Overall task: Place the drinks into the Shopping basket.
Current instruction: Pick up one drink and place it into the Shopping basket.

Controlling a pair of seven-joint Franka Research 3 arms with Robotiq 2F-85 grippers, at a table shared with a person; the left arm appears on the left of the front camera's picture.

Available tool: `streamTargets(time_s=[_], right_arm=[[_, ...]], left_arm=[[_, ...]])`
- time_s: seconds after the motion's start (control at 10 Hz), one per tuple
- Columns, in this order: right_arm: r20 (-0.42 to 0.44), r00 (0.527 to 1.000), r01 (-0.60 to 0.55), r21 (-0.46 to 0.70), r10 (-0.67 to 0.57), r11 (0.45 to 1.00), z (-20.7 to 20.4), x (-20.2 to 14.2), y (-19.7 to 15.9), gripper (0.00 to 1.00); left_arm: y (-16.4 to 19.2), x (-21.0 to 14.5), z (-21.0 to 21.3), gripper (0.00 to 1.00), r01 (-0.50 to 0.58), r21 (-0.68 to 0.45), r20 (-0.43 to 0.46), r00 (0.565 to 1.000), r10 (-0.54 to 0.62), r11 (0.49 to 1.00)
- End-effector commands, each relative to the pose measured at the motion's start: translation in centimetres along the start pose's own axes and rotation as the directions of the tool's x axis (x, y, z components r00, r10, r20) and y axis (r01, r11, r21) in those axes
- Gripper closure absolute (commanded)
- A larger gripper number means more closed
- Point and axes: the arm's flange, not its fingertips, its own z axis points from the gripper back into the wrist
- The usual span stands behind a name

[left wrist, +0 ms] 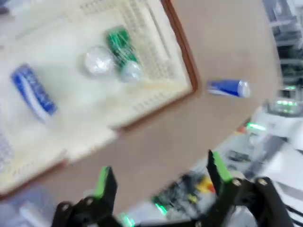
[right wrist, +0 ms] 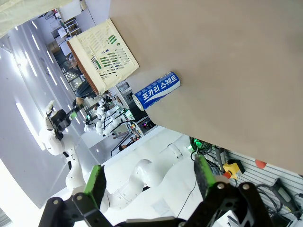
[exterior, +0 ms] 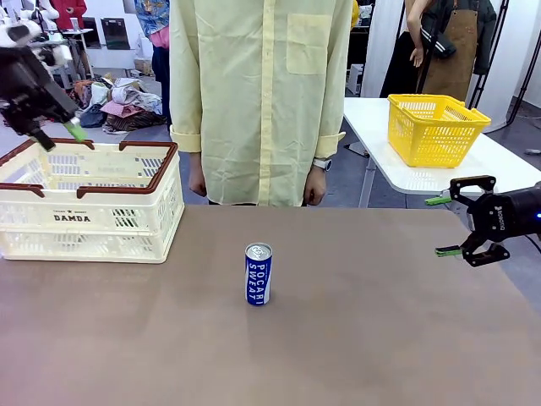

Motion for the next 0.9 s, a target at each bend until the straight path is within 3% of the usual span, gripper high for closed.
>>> streamTargets(time_s=[0.0, 0.2, 0.5, 0.7, 0.8], right_arm=[[-0.003, 1.0, 0.014, -0.003, -0.014, 1.0, 0.2, -0.2, 0.4, 0.0], [-0.003, 1.0, 0.014, -0.003, -0.014, 1.0, 0.2, -0.2, 0.4, 0.0], [-0.003, 1.0, 0.014, -0.003, -0.014, 1.0, 0.2, -0.2, 0.4, 0.0], [-0.003, 1.0, 0.014, -0.003, -0.014, 1.0, 0.2, -0.2, 0.4, 0.0], [-0.003, 1.0, 0.014, -0.003, -0.014, 1.0, 0.2, -0.2, 0.4, 0.0]], left_arm=[[2.1, -1.6, 2.1, 0.0, -0.275, -0.229, -0.024, 0.96, 0.278, 0.934], [4.2, -7.4, 1.5, 0.0, -0.218, -0.387, 0.019, 0.969, 0.245, 0.896], [9.0, -16.6, -0.7, 0.0, -0.076, -0.441, 0.174, 0.97, 0.168, 0.894], [12.7, -17.1, 0.5, 0.0, -0.123, -0.536, 0.189, 0.947, 0.261, 0.835], [13.7, -15.2, 0.5, 0.0, -0.137, -0.527, 0.175, 0.948, 0.265, 0.839]])
